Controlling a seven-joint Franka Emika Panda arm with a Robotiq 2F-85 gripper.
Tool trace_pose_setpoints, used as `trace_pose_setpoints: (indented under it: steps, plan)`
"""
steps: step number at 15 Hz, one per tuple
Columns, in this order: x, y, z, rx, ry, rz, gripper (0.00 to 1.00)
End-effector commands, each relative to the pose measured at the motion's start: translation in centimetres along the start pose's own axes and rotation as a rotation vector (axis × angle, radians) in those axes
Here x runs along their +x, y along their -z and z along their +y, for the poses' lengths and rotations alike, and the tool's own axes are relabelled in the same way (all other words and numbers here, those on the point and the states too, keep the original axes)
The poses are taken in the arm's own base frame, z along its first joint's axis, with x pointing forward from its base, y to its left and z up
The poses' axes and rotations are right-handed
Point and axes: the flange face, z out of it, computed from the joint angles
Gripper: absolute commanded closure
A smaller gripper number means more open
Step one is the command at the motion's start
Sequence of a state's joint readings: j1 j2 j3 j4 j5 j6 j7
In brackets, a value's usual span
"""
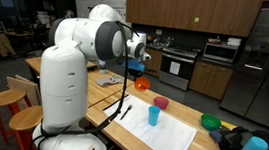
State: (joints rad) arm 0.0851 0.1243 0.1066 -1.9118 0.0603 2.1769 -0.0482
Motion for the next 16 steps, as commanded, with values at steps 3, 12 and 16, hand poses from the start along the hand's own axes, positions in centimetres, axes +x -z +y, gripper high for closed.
trace_pose_setpoints:
  steps: [3,12,16]
  plan:
    - [-4.8,-2.3,-10.5,0.016,-0.067,0.012,0.99]
    - [-10.4,-6.5,-17.1,0.01,-0.214,0.022,0.96]
    - [-10.2,-6.2,-16.4,0.01,-0.226,0.029,0.96]
